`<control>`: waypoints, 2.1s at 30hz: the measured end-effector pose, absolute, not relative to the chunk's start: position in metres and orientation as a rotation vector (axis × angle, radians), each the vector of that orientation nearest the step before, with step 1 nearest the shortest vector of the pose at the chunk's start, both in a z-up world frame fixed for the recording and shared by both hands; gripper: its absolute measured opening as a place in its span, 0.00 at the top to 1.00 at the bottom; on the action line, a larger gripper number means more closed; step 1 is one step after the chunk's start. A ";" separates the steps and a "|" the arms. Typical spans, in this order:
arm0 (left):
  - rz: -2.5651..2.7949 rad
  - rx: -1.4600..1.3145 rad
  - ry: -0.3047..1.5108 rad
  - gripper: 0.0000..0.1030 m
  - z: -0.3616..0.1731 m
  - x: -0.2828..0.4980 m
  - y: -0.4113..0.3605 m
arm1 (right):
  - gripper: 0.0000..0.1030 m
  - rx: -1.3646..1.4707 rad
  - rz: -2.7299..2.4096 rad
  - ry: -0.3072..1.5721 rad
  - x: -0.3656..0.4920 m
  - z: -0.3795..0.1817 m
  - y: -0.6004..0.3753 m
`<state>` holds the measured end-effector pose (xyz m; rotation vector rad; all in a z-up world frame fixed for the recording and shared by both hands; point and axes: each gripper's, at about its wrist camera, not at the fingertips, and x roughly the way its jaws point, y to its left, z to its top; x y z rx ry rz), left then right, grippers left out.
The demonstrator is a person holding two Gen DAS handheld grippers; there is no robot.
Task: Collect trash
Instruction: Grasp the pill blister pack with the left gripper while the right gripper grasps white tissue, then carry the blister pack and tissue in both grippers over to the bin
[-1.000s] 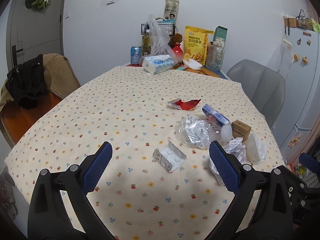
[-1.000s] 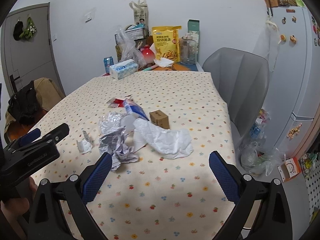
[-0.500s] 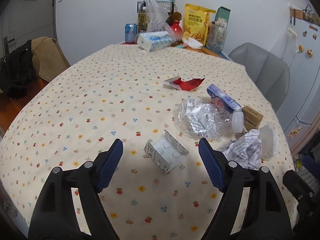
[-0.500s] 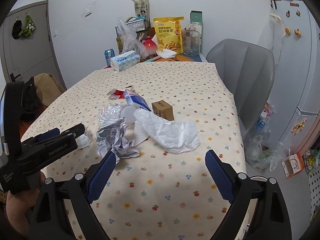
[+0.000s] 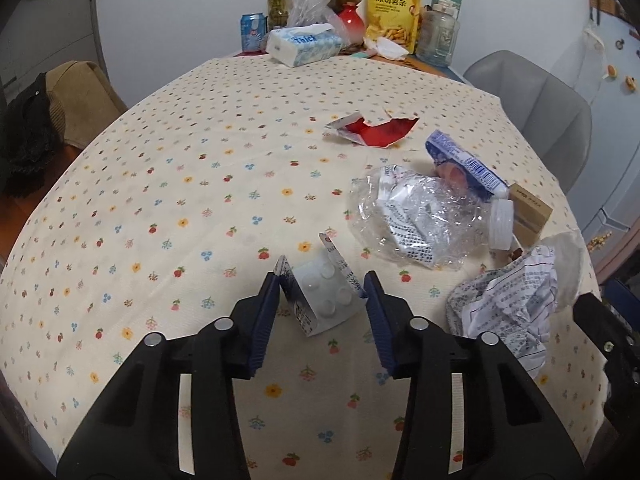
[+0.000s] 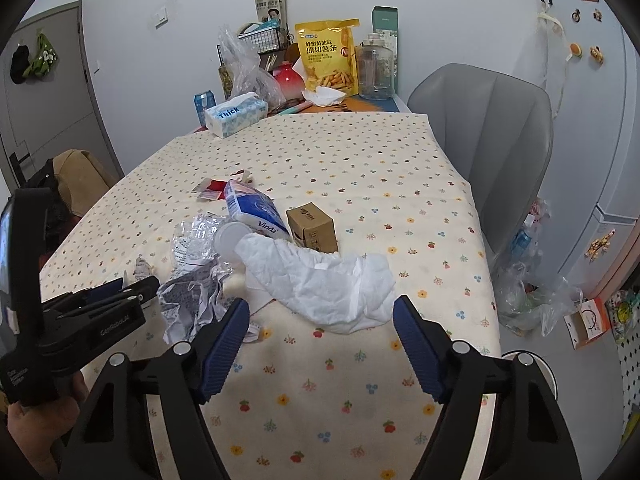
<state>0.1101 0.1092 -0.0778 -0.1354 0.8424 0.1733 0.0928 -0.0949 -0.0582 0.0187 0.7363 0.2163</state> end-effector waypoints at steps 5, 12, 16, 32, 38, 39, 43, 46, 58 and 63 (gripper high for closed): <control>0.189 -0.139 0.786 0.68 -0.069 0.108 0.111 | 0.37 0.002 0.225 0.756 0.102 -0.063 -0.088; 0.197 -0.111 0.751 0.68 -0.062 0.111 0.106 | 0.70 0.014 0.239 0.791 0.112 -0.072 -0.086; 0.201 -0.102 0.731 0.68 -0.056 0.110 0.104 | 0.87 0.012 0.241 0.790 0.111 -0.072 -0.087; 0.187 -0.097 0.649 0.68 -0.029 0.083 0.088 | 0.93 0.009 0.251 0.685 0.070 -0.029 -0.097; 0.180 -0.088 0.606 0.68 -0.011 0.071 0.079 | 0.93 0.015 0.256 0.645 0.053 -0.013 -0.102; 0.178 -0.086 0.601 0.68 -0.009 0.070 0.077 | 0.93 0.017 0.253 0.639 0.051 -0.010 -0.103; 0.168 -0.077 0.584 0.68 -0.001 0.066 0.068 | 0.93 0.024 0.242 0.615 0.043 -0.001 -0.110; 0.154 -0.071 0.572 0.68 0.005 0.064 0.060 | 0.93 0.037 0.235 0.599 0.037 0.006 -0.117; 0.058 -0.023 0.577 0.68 0.012 0.071 0.002 | 0.93 0.098 0.171 0.574 0.027 0.010 -0.166; 0.011 0.000 0.591 0.68 0.007 0.076 -0.031 | 0.93 0.129 0.123 0.581 0.026 0.004 -0.197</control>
